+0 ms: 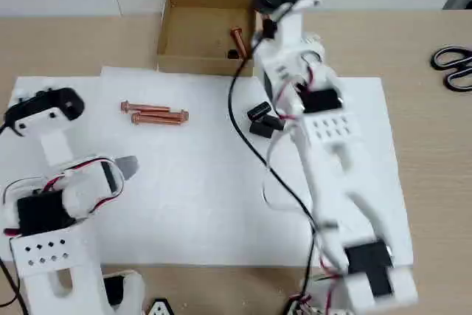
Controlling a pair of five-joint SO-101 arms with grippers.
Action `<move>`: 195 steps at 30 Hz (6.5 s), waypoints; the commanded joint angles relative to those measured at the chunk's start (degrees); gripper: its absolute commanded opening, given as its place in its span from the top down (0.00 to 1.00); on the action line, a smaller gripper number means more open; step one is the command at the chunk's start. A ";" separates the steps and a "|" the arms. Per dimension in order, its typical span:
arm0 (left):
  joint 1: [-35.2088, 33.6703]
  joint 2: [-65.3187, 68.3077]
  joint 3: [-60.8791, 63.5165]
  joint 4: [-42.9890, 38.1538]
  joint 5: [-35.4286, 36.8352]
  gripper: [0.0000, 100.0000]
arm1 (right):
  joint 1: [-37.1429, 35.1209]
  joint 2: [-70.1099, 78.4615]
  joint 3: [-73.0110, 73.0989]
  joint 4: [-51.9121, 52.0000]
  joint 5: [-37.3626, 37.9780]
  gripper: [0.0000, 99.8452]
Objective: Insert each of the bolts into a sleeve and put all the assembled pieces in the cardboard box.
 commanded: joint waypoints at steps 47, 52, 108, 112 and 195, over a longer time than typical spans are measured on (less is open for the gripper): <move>-2.46 -0.70 -0.22 0.44 0.00 0.73 | -0.13 37.93 -50.64 12.79 0.44 0.77; -2.46 -0.70 -0.22 0.44 -0.09 0.73 | 0.84 28.97 -50.64 29.05 0.53 0.77; -2.46 -0.62 -0.13 0.44 0.09 0.73 | -7.34 26.42 -22.07 47.16 23.91 0.77; -2.46 -0.62 -0.13 0.44 0.09 0.73 | -7.87 28.44 -22.24 45.58 23.91 0.77; 0.79 -0.18 -14.55 2.37 0.18 0.88 | -6.46 17.98 -41.05 72.04 19.08 1.00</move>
